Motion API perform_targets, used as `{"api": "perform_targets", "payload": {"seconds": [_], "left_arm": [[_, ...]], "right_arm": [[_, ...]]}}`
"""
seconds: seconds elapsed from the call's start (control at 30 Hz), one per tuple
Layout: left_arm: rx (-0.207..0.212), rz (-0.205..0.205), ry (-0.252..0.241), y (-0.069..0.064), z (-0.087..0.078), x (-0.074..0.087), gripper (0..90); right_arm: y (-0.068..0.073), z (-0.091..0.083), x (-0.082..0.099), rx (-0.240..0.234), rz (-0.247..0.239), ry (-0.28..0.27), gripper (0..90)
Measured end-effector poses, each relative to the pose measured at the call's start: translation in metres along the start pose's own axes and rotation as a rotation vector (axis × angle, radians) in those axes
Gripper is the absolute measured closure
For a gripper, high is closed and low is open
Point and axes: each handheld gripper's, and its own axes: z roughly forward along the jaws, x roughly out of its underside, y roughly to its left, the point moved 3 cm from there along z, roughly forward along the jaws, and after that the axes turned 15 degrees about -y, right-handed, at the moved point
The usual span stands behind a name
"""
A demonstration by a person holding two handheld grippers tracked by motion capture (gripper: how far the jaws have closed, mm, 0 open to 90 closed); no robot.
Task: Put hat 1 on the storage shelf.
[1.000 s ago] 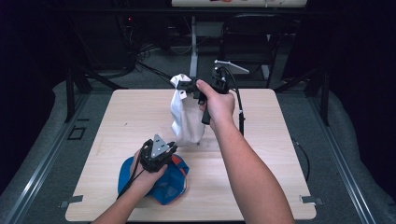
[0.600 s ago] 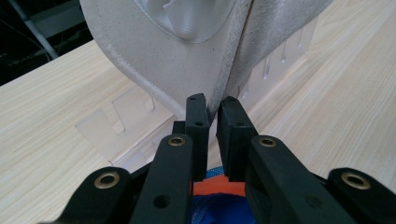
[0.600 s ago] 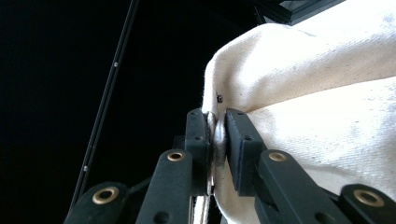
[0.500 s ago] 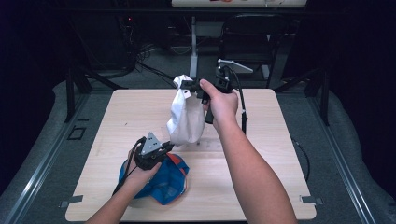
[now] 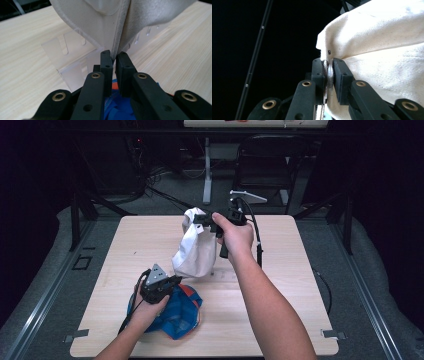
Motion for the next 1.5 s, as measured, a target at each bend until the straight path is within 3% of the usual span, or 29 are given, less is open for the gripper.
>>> {"api": "perform_targets", "payload": {"seconds": [0.07,0.1,0.17,0.23,0.37,0.5,0.7,0.8,0.83,0.87,0.97,1.0,1.03,1.2,1.23,1.27,1.3,1.5], "left_arm": [[0.003,-0.022,-0.003,0.002,0.0,0.002,84.8],[0.004,-0.043,0.02,0.004,0.0,0.005,84.8],[0.004,-0.046,0.045,0.005,0.002,0.01,84.7],[0.003,-0.047,0.039,0.004,0.003,0.013,84.7],[-0.013,-0.025,0.044,0.001,0.003,0.012,84.6],[-0.026,-0.008,0.029,-0.001,0.0,0.01,80.8],[-0.036,-0.04,-0.004,-0.003,-0.016,0.004,66.9],[-0.042,-0.046,-0.01,-0.003,-0.027,0.001,63.1],[-0.046,-0.06,-0.009,-0.001,-0.036,0.0,61.3],[-0.046,-0.06,-0.009,-0.001,-0.036,0.0,60.1],[-0.096,-0.089,-0.013,0.007,-0.055,0.001,56.7],[-0.096,-0.089,-0.013,0.007,-0.055,0.001,56.5],[-0.109,-0.111,-0.013,0.012,-0.064,0.003,56.6],[-0.137,-0.134,-0.017,0.022,-0.079,0.01,57.1],[-0.153,-0.151,-0.024,0.026,-0.083,0.013,57.1],[-0.153,-0.151,-0.024,0.026,-0.083,0.013,57.1],[-0.159,-0.174,-0.033,0.031,-0.085,0.019,57.0],[-0.185,-0.153,-0.022,0.041,-0.088,0.025,53.0]], "right_arm": [[-0.004,0.001,0.001,0.01,0.0,0.002,80.3],[-0.007,0.002,0.002,0.017,-0.006,0.01,80.3],[-0.01,0.004,0.005,0.042,-0.025,0.021,80.2],[-0.012,0.005,0.006,0.05,-0.028,0.027,80.1],[-0.021,0.008,0.009,0.062,-0.024,0.025,79.6],[-0.021,0.006,0.008,0.07,-0.035,0.014,76.6],[-0.018,-0.015,0.002,0.101,-0.132,-0.006,68.2],[-0.017,-0.027,0.0,0.099,-0.154,-0.014,66.4],[-0.017,-0.038,-0.001,0.107,-0.194,-0.033,62.8],[-0.017,-0.038,-0.001,0.107,-0.194,-0.033,62.8],[-0.024,-0.058,0.002,0.14,-0.3,-0.065,57.6],[-0.024,-0.058,0.002,0.14,-0.3,-0.065,57.6],[-0.028,-0.067,0.006,0.124,-0.308,-0.073,55.7],[-0.038,-0.082,0.017,0.086,-0.348,-0.052,55.3],[-0.044,-0.086,0.024,0.097,-0.399,-0.07,55.3],[-0.044,-0.086,0.024,0.097,-0.399,-0.07,55.3],[-0.05,-0.09,0.033,0.095,-0.441,-0.046,57.9],[-0.065,-0.093,0.062,0.119,-0.525,-0.017,55.5]]}}
